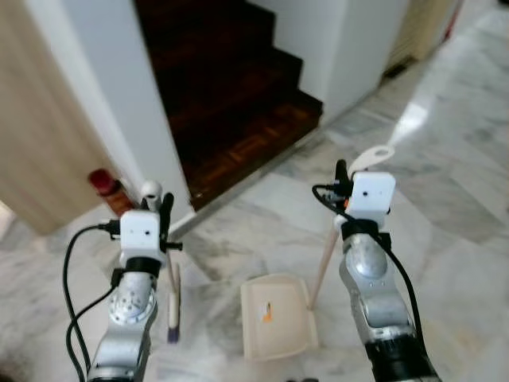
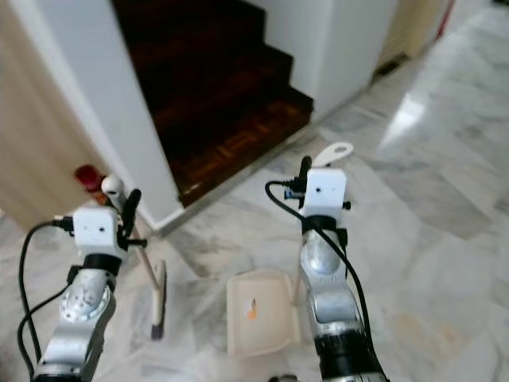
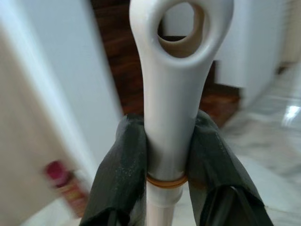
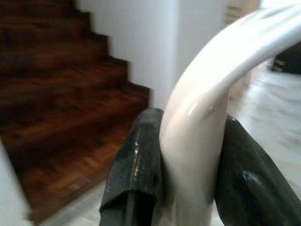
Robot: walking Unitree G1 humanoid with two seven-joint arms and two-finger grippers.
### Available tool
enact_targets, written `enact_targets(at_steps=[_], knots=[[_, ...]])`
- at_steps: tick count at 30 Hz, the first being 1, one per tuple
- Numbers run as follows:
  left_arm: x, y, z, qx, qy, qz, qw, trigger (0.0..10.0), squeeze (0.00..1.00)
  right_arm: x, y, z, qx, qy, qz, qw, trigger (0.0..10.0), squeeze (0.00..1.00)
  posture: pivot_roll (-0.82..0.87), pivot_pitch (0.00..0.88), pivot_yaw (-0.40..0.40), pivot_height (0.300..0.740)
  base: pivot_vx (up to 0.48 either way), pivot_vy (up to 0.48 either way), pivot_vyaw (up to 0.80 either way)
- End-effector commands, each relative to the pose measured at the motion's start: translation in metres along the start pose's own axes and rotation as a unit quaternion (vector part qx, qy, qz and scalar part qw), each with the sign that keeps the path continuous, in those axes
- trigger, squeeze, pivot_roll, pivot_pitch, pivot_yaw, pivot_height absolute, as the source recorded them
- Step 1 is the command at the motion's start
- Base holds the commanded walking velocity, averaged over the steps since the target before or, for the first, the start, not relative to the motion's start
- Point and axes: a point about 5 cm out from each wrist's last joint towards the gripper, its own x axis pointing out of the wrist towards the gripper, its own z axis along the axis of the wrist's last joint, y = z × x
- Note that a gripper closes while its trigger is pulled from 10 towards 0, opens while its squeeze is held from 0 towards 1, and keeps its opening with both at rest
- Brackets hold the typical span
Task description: Sweep floor
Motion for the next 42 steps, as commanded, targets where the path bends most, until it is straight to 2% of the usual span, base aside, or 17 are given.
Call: enact_targets(at_steps=[1,42], knots=[[0.0021,0.0019,0.0068,0.004,-0.019,0.0,1.0,10.0,0.0,0.0019,0.0009,0.0113,-0.002,-0.025,-0.001,1.0,10.0,0.0,0.08,0.118,0.05,0.74,0.0,0.0,-0.8],[0.002,-0.0009,0.0068,-0.003,-0.02,-0.007,1.0,10.0,0.0,0.0003,0.0017,0.0115,-0.002,-0.026,0.002,1.0,10.0,0.0,0.08,0.106,0.052,0.74,0.0,0.0,-0.8]])
